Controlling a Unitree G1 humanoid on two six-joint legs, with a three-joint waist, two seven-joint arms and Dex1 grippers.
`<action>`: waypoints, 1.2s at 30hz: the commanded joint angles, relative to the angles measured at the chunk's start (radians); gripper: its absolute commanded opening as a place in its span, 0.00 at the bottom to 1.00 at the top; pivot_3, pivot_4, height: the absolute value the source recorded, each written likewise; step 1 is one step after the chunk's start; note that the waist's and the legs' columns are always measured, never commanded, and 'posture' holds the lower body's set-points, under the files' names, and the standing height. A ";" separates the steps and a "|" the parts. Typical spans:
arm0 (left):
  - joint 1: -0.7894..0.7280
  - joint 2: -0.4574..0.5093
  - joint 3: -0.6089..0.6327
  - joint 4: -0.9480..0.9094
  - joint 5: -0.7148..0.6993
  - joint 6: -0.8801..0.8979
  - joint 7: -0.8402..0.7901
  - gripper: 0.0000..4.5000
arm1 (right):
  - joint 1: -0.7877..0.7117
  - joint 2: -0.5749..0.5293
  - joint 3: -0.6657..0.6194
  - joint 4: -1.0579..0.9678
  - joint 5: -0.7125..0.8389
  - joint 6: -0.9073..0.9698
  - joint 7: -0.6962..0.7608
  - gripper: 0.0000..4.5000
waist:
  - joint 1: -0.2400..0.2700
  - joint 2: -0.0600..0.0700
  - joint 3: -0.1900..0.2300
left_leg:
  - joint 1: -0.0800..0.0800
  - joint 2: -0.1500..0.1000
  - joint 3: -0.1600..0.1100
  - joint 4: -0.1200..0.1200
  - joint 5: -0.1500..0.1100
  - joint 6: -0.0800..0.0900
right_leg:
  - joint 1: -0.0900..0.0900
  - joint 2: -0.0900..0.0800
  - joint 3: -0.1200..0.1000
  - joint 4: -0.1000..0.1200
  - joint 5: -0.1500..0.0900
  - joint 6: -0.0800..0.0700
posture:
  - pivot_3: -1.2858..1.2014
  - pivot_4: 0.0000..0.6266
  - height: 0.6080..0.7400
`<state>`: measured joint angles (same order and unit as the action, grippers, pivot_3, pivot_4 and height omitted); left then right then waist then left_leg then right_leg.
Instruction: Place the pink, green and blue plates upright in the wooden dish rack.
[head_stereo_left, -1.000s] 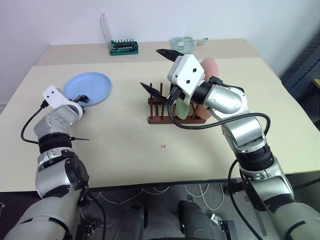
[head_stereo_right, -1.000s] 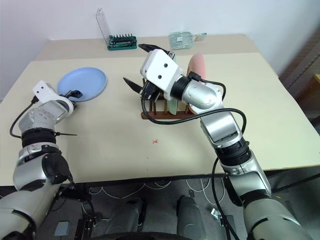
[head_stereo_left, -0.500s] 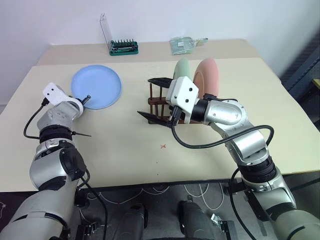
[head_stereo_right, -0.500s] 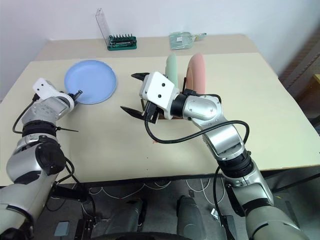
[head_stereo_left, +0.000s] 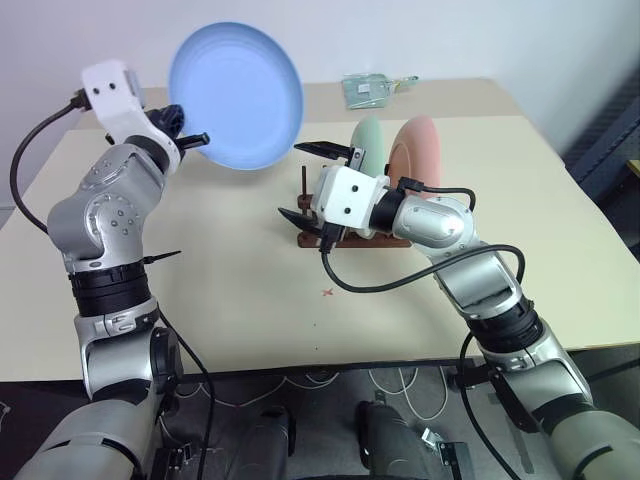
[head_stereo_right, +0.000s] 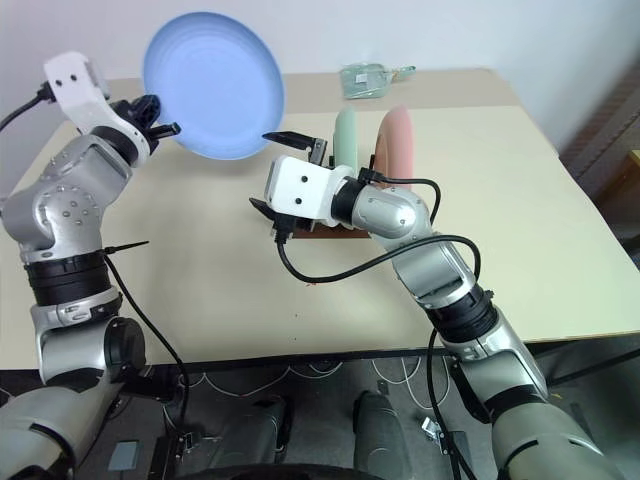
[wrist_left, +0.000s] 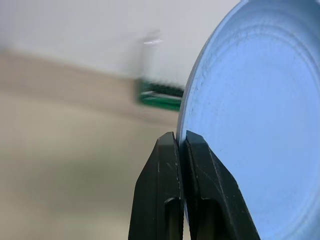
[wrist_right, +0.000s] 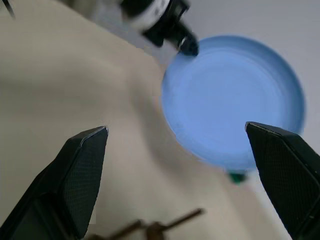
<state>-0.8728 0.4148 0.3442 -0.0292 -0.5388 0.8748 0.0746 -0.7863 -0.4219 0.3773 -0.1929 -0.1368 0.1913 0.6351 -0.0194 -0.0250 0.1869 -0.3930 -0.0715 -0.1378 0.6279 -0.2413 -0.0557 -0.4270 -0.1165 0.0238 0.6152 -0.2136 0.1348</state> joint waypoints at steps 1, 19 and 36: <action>-0.019 0.002 0.002 -0.143 -0.036 0.134 0.036 0.01 | -0.038 -0.003 0.017 0.047 -0.102 -0.094 -0.041 1.00 | -0.004 0.000 0.000 | 0.000 0.000 0.000 0.000 0.000 0.000 | 0.000 0.000 0.000 0.000 0.000 0.000 | 0.52 0.24 1.00; -0.128 -0.126 0.205 -0.439 -0.161 0.622 0.141 0.01 | -0.126 0.056 0.083 0.284 -0.379 -0.315 -0.118 1.00 | -0.001 0.000 0.000 | 0.000 0.000 0.000 0.000 0.002 -0.003 | 0.000 0.000 0.000 0.000 0.000 0.000 | 0.52 0.24 1.00; -0.111 -0.167 0.305 -0.428 -0.084 0.429 0.089 0.43 | -0.132 0.096 0.028 0.278 -0.381 -0.344 -0.160 0.00 | 0.000 0.000 0.000 | 0.000 0.000 0.000 0.000 0.002 -0.004 | 0.001 0.001 0.000 -0.001 0.000 0.000 | 0.52 0.24 1.00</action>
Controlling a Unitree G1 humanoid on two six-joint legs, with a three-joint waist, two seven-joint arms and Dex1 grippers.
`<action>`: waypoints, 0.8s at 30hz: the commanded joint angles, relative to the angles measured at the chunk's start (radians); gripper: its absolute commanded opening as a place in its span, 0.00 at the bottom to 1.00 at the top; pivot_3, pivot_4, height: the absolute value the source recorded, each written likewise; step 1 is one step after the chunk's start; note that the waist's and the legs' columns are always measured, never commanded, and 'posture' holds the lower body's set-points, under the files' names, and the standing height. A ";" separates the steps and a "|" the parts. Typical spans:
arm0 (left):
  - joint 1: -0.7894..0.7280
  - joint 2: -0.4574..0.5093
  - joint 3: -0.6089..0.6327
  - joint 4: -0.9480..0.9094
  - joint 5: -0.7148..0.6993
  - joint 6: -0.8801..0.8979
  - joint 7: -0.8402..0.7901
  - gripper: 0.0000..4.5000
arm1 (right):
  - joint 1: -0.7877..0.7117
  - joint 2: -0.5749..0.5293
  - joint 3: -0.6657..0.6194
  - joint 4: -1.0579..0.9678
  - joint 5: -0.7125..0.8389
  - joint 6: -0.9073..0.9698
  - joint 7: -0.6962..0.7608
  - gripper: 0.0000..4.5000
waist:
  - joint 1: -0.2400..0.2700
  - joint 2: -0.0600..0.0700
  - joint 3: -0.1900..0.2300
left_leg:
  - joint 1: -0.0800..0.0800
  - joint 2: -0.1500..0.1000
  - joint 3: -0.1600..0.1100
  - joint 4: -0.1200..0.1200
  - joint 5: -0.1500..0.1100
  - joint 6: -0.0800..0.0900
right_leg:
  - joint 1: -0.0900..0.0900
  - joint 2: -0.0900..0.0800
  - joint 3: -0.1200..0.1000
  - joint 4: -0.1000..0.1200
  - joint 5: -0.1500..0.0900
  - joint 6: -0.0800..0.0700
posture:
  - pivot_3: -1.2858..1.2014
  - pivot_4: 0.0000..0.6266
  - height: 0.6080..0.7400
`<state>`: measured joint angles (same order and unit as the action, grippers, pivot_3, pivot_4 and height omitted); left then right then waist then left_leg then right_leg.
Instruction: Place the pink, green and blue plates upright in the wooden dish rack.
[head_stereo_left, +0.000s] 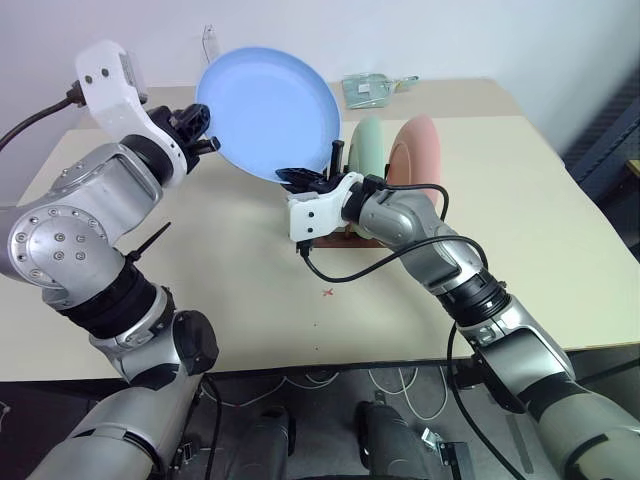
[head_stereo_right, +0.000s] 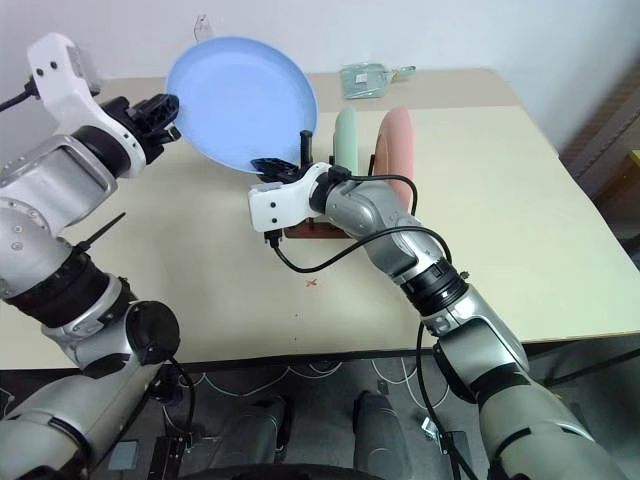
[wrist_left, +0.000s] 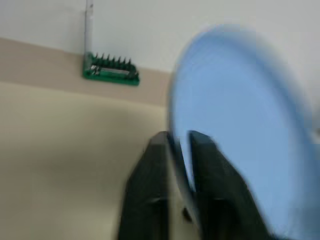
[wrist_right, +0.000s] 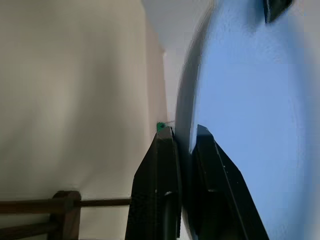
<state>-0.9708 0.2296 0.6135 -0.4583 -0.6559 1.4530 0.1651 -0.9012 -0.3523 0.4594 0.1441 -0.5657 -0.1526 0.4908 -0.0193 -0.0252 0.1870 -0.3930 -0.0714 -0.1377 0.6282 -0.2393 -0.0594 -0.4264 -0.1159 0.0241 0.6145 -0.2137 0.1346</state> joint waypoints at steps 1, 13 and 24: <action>-0.010 0.024 0.044 0.015 0.047 -0.184 0.007 0.54 | -0.014 0.036 -0.062 -0.065 0.064 0.003 -0.013 0.00 | -0.002 0.000 0.000 | 0.000 0.000 0.000 0.000 0.000 0.000 | 0.000 0.000 0.000 0.000 0.000 0.000 | 0.52 0.24 1.00; 0.379 0.313 -0.092 0.187 0.266 -0.705 -0.260 0.76 | 0.093 0.331 -0.274 -0.382 0.664 0.516 0.095 0.00 | -0.024 0.001 0.000 | 0.001 0.001 -0.001 -0.002 0.000 0.000 | 0.000 0.001 0.001 0.001 0.000 0.000 | 0.52 0.24 1.00; 0.801 0.318 -0.344 0.128 0.339 -0.999 -0.555 0.76 | 0.153 0.490 -0.500 -0.518 1.062 0.975 -0.124 0.00 | -0.018 0.002 0.000 | 0.001 0.001 -0.001 -0.005 -0.003 0.005 | -0.002 0.001 0.000 0.001 0.001 -0.002 | 0.52 0.24 1.00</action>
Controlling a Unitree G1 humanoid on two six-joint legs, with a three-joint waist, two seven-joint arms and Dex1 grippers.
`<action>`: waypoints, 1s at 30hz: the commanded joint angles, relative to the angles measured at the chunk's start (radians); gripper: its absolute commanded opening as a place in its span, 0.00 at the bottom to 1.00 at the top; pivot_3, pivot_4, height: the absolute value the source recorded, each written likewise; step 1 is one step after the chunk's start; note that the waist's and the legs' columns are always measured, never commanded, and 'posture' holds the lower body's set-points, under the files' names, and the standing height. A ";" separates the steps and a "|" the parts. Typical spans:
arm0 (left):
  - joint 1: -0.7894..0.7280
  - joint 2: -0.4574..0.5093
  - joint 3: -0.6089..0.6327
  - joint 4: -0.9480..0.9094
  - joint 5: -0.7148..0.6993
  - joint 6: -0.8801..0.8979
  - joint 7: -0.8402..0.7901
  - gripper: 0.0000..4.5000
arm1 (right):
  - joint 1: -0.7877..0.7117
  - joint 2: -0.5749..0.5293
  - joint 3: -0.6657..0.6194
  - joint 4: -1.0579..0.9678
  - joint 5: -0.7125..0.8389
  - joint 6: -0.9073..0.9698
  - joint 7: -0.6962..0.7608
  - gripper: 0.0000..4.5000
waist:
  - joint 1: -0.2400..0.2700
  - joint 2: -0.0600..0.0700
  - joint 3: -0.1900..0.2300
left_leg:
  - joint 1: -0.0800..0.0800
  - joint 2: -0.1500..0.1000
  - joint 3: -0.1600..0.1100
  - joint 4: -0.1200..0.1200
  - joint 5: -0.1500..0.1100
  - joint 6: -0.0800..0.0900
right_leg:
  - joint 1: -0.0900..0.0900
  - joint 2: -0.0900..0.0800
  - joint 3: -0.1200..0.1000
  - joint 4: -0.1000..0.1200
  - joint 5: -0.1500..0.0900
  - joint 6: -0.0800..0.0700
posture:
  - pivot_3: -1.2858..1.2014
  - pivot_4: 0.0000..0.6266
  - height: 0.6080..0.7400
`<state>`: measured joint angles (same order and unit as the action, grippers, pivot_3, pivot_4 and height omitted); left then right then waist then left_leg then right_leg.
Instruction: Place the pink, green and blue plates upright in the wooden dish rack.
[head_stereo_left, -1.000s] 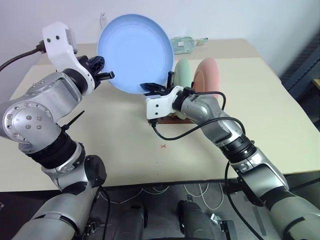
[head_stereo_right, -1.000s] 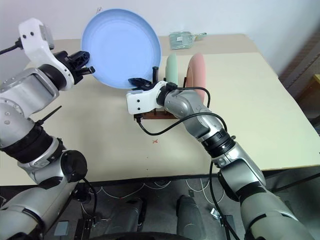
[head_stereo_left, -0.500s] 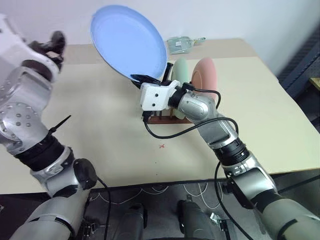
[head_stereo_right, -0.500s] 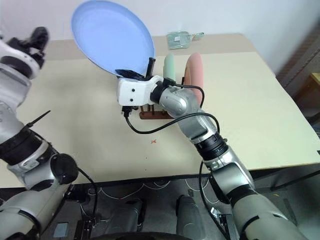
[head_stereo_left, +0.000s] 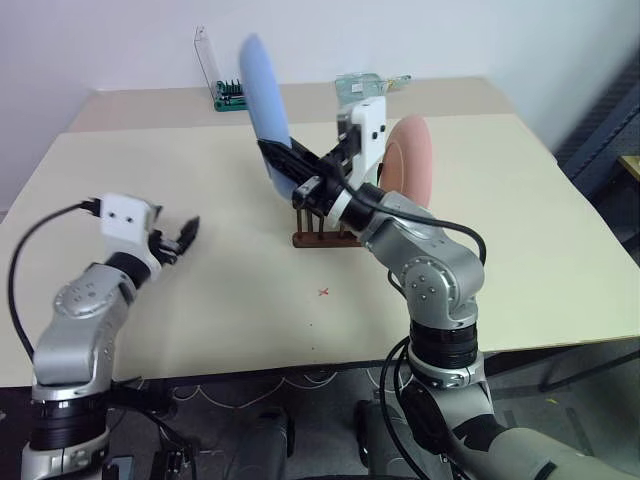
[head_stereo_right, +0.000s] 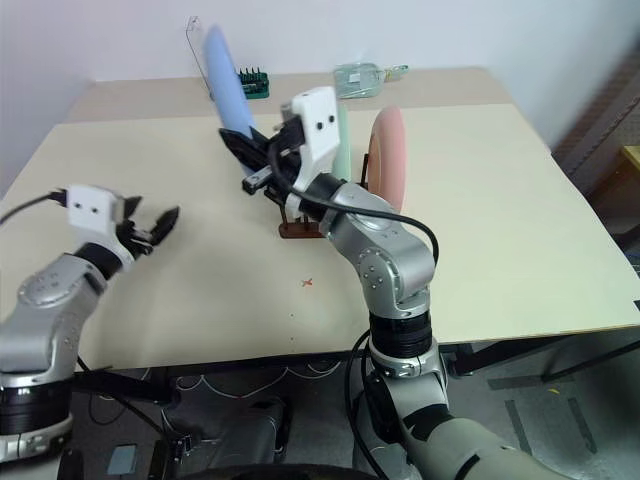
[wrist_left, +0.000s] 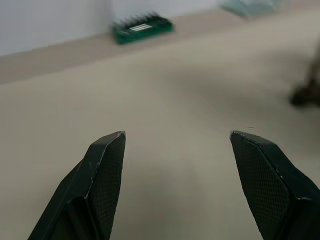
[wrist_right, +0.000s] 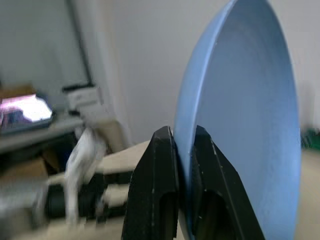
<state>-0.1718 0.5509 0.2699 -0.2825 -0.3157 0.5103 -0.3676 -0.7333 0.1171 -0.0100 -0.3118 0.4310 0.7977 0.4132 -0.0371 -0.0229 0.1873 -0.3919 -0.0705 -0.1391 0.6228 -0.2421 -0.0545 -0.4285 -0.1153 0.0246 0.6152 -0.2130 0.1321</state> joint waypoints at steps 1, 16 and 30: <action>0.003 -0.014 -0.003 -0.048 -0.008 -0.063 -0.026 0.76 | -0.016 0.014 -0.034 -0.062 0.070 0.030 -0.059 0.00 | -0.001 0.000 0.000 | 0.000 0.000 0.000 0.000 0.000 0.000 | 0.000 0.000 0.000 0.000 0.000 0.000 | 0.52 0.24 1.00; 0.087 -0.027 -0.078 -0.110 -0.045 -0.112 -0.183 0.76 | 0.001 0.009 -0.092 -0.024 0.146 0.106 -0.261 0.00 | -0.006 0.002 0.000 | 0.000 0.000 0.001 -0.001 0.000 0.000 | -0.001 0.000 0.000 0.000 0.000 0.000 | 0.52 0.24 1.00; 0.087 -0.036 -0.097 -0.103 -0.030 -0.124 -0.179 0.76 | -0.026 -0.008 -0.099 -0.003 0.202 0.129 -0.304 0.00 | -0.006 0.002 0.000 | 0.000 0.000 0.001 -0.001 0.000 0.000 | 0.000 0.000 0.000 0.000 0.000 0.000 | 0.52 0.24 1.00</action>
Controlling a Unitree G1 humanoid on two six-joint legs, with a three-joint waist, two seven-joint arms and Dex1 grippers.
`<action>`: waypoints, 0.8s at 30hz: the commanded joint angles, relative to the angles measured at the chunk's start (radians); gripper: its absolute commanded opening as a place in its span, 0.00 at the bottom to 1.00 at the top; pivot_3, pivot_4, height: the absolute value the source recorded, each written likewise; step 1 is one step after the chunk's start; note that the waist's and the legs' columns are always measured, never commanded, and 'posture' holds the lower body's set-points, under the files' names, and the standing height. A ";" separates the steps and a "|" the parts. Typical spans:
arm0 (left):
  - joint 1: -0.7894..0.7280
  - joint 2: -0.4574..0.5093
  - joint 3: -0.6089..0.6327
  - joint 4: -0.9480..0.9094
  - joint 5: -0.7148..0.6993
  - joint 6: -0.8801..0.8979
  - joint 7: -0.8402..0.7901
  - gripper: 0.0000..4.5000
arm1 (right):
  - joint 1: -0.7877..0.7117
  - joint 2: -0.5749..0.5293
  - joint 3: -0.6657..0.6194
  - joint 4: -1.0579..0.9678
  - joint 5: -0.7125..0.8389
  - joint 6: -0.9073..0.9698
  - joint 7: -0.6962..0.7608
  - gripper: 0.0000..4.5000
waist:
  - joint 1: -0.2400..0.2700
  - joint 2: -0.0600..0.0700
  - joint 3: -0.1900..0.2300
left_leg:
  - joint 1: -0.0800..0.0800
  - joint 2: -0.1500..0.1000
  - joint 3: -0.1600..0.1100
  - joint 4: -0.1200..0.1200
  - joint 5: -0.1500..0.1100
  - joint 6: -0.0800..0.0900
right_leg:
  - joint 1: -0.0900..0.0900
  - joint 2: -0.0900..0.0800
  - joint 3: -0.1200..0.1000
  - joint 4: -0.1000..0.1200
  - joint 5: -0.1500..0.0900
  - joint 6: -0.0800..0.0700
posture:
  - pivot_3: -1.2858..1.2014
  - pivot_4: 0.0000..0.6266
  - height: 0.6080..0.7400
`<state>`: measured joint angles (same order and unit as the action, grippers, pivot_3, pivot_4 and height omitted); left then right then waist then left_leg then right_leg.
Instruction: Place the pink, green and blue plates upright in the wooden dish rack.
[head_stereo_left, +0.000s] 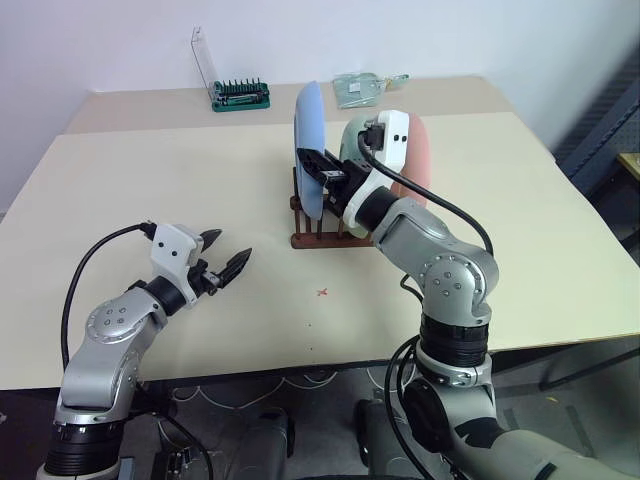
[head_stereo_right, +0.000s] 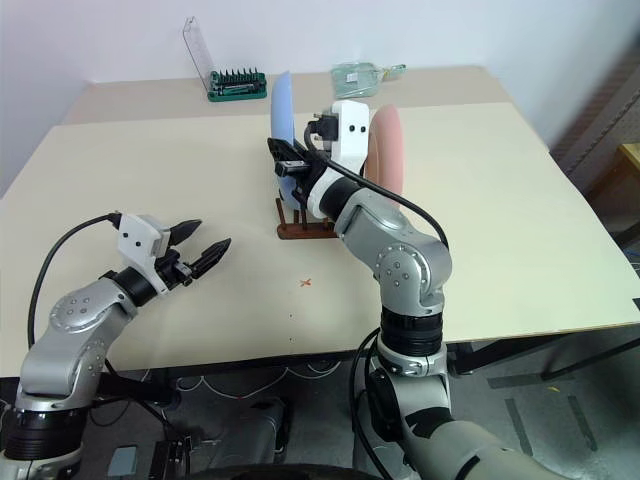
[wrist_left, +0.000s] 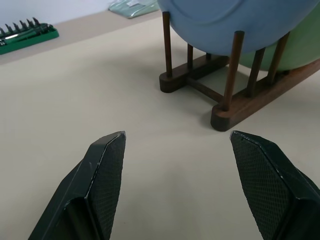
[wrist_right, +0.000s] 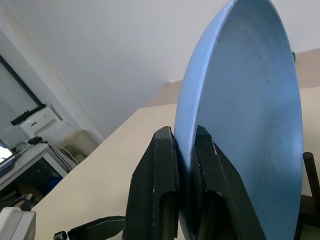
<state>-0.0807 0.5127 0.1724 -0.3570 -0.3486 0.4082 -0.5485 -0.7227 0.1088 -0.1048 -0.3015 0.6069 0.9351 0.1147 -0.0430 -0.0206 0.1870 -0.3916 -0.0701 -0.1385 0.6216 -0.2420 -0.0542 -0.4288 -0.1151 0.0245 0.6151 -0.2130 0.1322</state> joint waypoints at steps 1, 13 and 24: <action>-0.005 0.001 -0.001 -0.028 0.003 -0.021 0.003 0.76 | -0.036 0.001 -0.004 -0.009 0.030 0.000 -0.009 0.00 | 0.000 0.000 0.000 | 0.000 0.000 0.000 0.000 0.000 0.000 | 0.000 0.000 0.000 0.000 0.000 0.000 | 0.52 0.24 1.00; -0.009 -0.011 -0.011 -0.024 0.011 -0.025 0.006 0.77 | -0.053 -0.086 0.091 -0.030 -0.051 -0.086 0.039 0.78 | 0.000 0.000 0.000 | 0.000 0.000 0.000 0.000 0.000 0.000 | 0.000 0.000 0.000 0.000 0.000 0.000 | 0.52 0.24 1.00; -0.016 -0.013 -0.024 -0.011 0.011 -0.026 0.000 0.77 | 0.007 -0.495 0.078 -0.217 -0.147 -0.348 0.356 0.78 | 0.011 -0.001 0.000 | 0.000 0.000 0.000 0.001 0.000 0.001 | 0.002 0.000 -0.001 -0.002 0.000 0.000 | 0.52 0.24 1.00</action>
<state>-0.0891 0.4966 0.1408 -0.3523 -0.3363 0.4043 -0.5446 -0.7307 -0.3629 0.0370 -0.4704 0.4391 0.6241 0.4308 -0.0319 -0.0214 0.1868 -0.3918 -0.0702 -0.1382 0.6225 -0.2425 -0.0534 -0.4264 -0.1155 0.0237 0.6127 -0.2132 0.1327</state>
